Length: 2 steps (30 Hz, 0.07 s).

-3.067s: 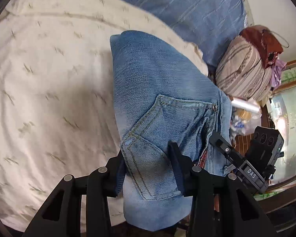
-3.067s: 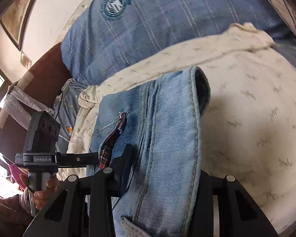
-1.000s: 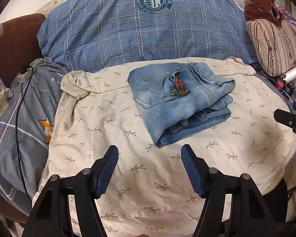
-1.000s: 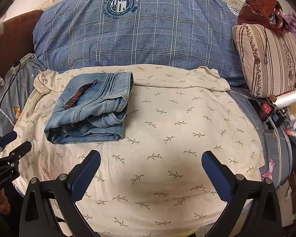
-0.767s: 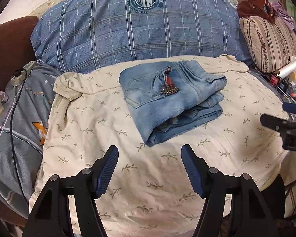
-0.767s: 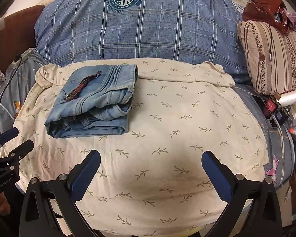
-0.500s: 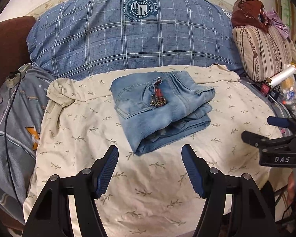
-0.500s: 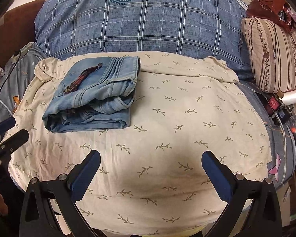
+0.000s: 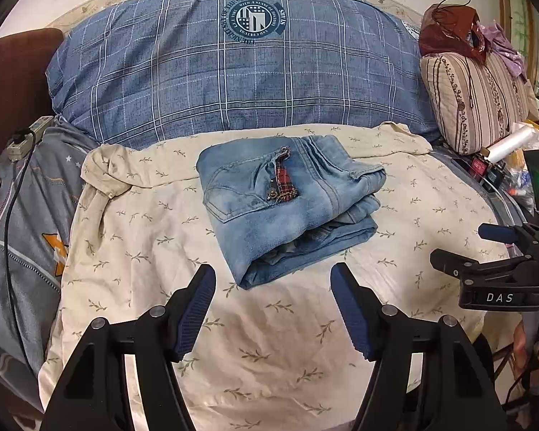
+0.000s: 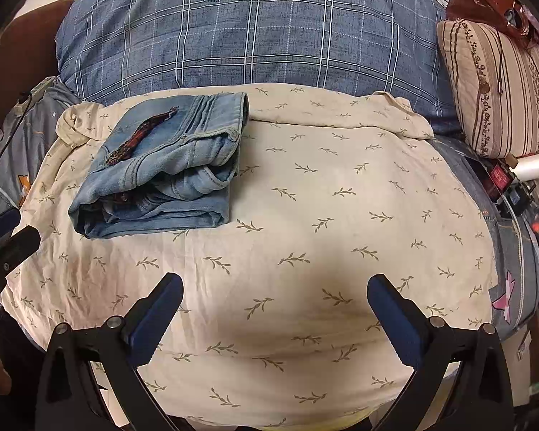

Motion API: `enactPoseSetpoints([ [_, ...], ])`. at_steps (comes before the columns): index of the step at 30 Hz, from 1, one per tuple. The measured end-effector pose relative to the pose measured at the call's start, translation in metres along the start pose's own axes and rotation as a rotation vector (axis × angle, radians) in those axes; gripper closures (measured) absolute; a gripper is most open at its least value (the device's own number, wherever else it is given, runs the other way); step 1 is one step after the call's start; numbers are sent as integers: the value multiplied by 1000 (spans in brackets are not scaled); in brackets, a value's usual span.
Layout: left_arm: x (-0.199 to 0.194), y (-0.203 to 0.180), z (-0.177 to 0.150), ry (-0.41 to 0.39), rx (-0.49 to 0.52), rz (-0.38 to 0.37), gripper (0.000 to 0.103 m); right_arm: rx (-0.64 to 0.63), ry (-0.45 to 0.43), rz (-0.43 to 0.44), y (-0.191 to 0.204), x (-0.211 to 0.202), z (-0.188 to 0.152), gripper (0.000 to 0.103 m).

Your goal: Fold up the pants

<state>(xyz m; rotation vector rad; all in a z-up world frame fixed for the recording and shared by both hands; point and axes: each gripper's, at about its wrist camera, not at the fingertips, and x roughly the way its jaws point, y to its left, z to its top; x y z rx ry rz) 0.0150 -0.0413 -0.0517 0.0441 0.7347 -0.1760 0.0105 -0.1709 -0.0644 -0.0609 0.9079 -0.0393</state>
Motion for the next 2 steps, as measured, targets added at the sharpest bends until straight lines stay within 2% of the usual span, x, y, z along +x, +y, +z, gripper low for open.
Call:
enactPoseSetpoints([
  [2, 0, -2, 0, 10, 8, 5, 37, -3, -1, -3, 0, 0, 0, 0],
])
